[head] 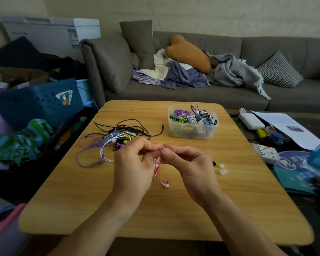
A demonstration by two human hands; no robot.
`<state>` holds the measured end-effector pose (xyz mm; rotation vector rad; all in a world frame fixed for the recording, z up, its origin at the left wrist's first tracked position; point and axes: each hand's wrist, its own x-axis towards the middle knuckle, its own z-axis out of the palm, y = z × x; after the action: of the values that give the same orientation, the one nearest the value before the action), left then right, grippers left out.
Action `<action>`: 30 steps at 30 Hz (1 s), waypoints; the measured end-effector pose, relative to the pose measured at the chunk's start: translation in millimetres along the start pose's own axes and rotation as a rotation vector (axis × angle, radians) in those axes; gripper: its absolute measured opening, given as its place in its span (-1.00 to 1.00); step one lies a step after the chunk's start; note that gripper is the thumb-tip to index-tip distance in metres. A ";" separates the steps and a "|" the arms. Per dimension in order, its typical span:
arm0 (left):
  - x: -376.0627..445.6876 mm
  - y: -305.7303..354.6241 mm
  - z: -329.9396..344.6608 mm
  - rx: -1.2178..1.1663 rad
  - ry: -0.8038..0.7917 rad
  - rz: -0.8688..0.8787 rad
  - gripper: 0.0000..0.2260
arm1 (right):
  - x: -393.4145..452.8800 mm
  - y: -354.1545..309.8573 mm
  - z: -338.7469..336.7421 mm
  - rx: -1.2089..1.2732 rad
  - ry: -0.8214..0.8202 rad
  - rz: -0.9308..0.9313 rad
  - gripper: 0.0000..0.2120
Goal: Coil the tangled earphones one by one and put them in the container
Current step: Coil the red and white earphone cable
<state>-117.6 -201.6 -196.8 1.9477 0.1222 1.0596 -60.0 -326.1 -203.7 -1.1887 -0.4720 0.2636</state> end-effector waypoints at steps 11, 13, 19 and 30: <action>5.2 -1.4 -14.2 -0.295 -0.145 -0.413 -0.83 | 2.2 -1.9 -0.2 -0.522 -0.103 -0.386 -0.84; 5.4 -1.6 -17.3 -0.232 -0.183 -0.395 -0.81 | 1.8 -2.8 -2.3 -0.537 -0.114 -0.321 -0.83; 4.6 4.8 -17.3 -0.166 -0.243 -0.318 -0.78 | 2.0 -8.3 -7.0 -0.370 -0.110 -0.112 -0.91; 8.7 5.7 -11.7 0.106 -0.265 0.178 -0.83 | 1.1 -18.0 -13.3 0.337 -0.174 0.598 -0.83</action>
<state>-122.2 -193.3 -184.2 2.2081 -0.1469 0.9121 -53.4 -343.1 -190.5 -0.9535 -0.1975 0.9303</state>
